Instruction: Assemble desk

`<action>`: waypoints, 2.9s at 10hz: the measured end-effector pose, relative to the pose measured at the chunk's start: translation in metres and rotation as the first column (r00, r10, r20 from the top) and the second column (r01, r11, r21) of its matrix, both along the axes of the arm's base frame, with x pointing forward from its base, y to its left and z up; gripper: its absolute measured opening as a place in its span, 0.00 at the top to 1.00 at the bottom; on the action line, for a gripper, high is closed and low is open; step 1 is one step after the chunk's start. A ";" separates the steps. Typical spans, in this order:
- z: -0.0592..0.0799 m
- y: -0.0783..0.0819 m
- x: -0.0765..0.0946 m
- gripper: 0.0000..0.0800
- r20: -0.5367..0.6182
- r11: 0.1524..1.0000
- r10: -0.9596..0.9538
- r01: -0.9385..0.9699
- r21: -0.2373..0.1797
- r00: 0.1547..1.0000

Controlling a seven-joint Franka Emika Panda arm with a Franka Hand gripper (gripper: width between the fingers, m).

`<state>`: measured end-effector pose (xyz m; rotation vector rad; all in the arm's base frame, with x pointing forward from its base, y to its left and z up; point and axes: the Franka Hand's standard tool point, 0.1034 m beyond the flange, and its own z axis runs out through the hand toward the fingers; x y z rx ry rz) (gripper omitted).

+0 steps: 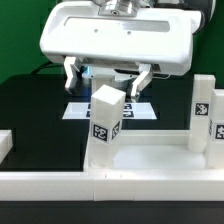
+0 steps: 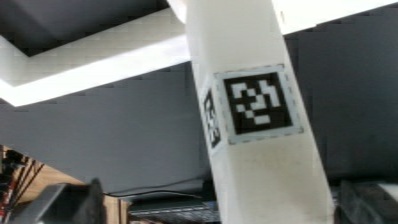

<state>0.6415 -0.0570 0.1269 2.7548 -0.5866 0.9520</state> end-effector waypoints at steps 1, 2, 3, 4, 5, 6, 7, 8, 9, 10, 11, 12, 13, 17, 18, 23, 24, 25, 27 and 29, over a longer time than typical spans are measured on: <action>0.000 0.000 0.000 0.19 0.000 1.000 0.001 -0.001 -0.001 1.000; 0.001 0.004 0.000 0.19 -0.004 1.000 0.004 -0.004 0.006 1.000; 0.012 0.016 -0.001 0.19 -0.003 0.999 0.004 -0.004 0.036 1.000; 0.025 0.021 0.000 0.19 -0.006 0.998 0.009 -0.008 0.060 1.000; 0.033 0.021 0.002 0.19 -0.012 0.997 0.015 -0.014 0.071 1.000; 0.039 0.020 0.005 0.19 -0.043 0.995 0.013 -0.009 0.095 0.999; 0.045 0.018 0.014 0.19 -0.040 0.995 0.009 -0.005 0.100 0.999; 0.041 0.012 0.016 0.19 -0.119 0.993 0.018 -0.004 0.118 0.993; 0.046 0.003 0.021 0.19 -0.210 0.988 0.023 0.010 0.157 0.977; 0.054 -0.003 0.026 0.19 -0.258 0.982 0.019 0.031 0.188 0.966; 0.054 -0.004 0.024 0.19 -0.354 0.972 0.023 0.062 0.227 0.935; 0.055 -0.006 0.023 0.19 -0.427 0.962 0.018 0.100 0.253 0.904; 0.054 -0.006 0.022 0.19 -0.511 0.952 0.014 0.146 0.271 0.860; 0.041 -0.012 0.034 0.19 -0.571 0.938 -0.019 0.212 0.273 0.821; 0.036 -0.011 0.036 0.19 -0.567 0.937 -0.039 0.227 0.265 0.823; 0.005 -0.001 0.037 0.19 -0.559 0.941 -0.073 0.244 0.236 0.826; 0.004 0.001 0.037 0.19 -0.557 0.941 -0.074 0.243 0.236 0.827; -0.001 0.003 0.037 0.19 -0.545 0.943 -0.080 0.240 0.230 0.835; -0.003 0.001 0.034 0.22 -0.547 0.946 -0.084 0.239 0.219 0.833; -0.003 0.000 0.034 0.43 -0.547 0.944 -0.092 0.248 0.219 0.832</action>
Offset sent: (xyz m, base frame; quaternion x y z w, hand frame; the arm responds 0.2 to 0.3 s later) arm -0.0101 0.0258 0.0333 0.0352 -0.0572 0.0290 0.9973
